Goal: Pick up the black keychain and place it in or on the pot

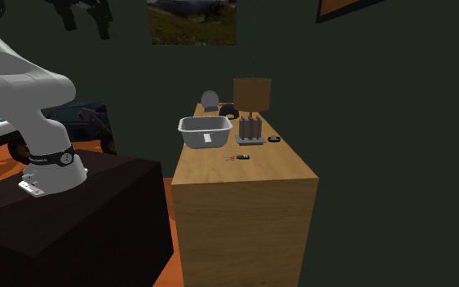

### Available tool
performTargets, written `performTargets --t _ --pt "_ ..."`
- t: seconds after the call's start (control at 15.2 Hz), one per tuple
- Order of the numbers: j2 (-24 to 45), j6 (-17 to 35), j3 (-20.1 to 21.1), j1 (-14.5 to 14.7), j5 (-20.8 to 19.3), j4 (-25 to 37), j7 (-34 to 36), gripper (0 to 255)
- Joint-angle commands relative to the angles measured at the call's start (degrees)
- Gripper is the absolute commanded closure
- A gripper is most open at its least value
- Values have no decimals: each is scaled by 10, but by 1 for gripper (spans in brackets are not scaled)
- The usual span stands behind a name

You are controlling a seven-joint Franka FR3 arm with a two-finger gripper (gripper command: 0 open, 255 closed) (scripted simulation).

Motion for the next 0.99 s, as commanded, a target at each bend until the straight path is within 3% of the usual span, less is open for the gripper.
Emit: performTargets --t 0.0,0.92 --pt "0 0 0 0 0 0 0 0" --pt "148 206 103 36 57 -78 119 0"
